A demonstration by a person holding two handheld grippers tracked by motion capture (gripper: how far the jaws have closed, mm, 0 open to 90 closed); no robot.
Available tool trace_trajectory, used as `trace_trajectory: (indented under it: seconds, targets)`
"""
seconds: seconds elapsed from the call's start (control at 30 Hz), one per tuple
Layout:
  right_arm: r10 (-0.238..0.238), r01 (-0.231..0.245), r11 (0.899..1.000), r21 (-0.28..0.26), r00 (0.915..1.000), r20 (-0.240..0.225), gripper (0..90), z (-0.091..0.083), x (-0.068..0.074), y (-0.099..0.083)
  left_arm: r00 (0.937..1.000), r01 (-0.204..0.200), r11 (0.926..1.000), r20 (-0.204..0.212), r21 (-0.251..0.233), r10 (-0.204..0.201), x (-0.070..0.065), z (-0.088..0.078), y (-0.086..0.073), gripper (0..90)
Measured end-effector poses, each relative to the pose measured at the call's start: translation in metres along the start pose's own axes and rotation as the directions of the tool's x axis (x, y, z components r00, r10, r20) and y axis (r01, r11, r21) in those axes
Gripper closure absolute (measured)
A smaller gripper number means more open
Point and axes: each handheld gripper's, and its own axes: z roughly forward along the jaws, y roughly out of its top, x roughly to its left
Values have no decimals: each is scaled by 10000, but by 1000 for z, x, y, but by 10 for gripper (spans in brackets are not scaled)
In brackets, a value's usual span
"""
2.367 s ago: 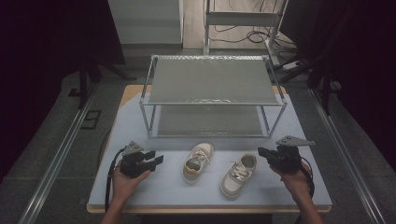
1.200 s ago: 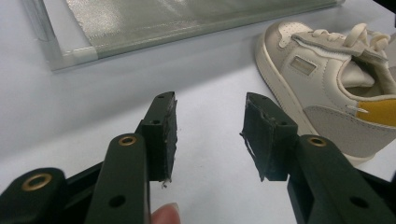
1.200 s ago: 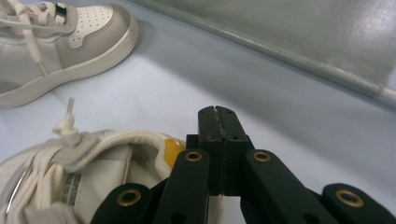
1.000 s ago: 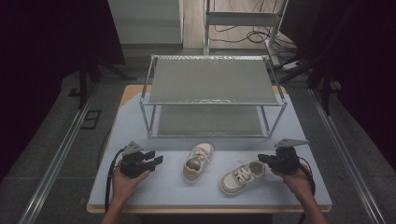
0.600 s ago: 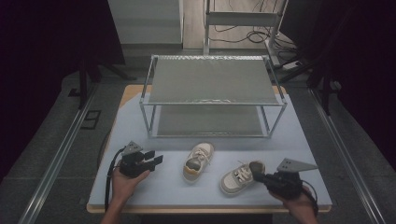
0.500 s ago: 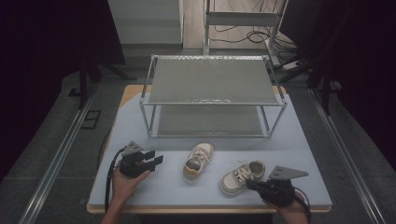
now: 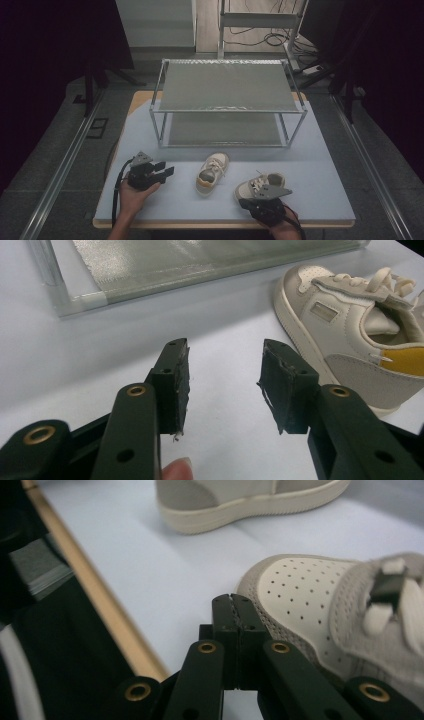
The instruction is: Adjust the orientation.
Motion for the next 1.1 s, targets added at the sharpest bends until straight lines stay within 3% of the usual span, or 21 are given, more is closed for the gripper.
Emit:
trace_trajectory:
  seconds: [0.07, 0.1, 0.13, 0.17, 0.2, 0.3, 0.33, 0.37, 0.47, 0.77, 1.0, 1.07, 1.1]
  targets:
    - [83, -81, 9999, -66, 9995, 288, 895, 5, -1, 4, 10000, -11, 10000, 3, 19, 11, 0, 0, 0, 546]
    - [159, -147, 9998, -154, 9968, 785, 895, 10, -3, 8, 10000, -14, 10000, 6, 13, 14, 0, -1, 0, 546]
    - [159, -147, 9998, -154, 9968, 785, 895, 10, -3, 8, 10000, -9, 10000, -2, 11, 9, 1, -1, 0, 546]
    - [237, -216, 9995, -210, 9939, 1073, 895, 13, -4, 11, 10000, 5, 10000, -13, 5, -5, 1, -1, 0, 546]
    - [493, -444, 9984, -344, 9858, 1606, 895, 19, -8, 15, 10000, 39, 10000, -13, -18, -39, 1, -1, 0, 546]
    - [616, -533, 9975, -455, 9766, 2060, 894, 24, -12, 19, 10000, 27, 10000, 2, -29, -27, 1, -1, 0, 546]
    - [731, -622, 9968, -510, 9653, 2505, 894, 29, -15, 23, 10000, 4, 10000, 11, -30, -4, 1, -1, 0, 546]
    - [731, -622, 9968, -510, 9653, 2505, 894, 29, -15, 23, 10000, 4, 10000, 11, -30, -4, 1, -1, 0, 546]
    - [717, -609, 9972, -441, 9466, 3142, 895, 37, -18, 30, 10000, 12, 10000, -8, 9, -12, 1, 0, 0, 546]
    - [835, -727, 9965, -421, 9115, 4027, 894, 55, -32, 47, 10000, 35, 10000, 19, -38, -35, 2, -2, 0, 546]
    - [917, -759, 9956, -554, 9131, 3973, 894, 56, -36, 48, 10000, -16, 10000, 60, -16, 16, 1, 0, -1, 546]
    - [964, -790, 9950, -606, 9172, 3865, 893, 56, -35, 47, 10000, -46, 10000, 70, 13, 46, 0, 0, -1, 546]
    - [1012, -798, 9941, -737, 9271, 3608, 892, 52, -33, 47, 10000, -73, 10000, 62, 30, 73, -1, 0, -1, 545]
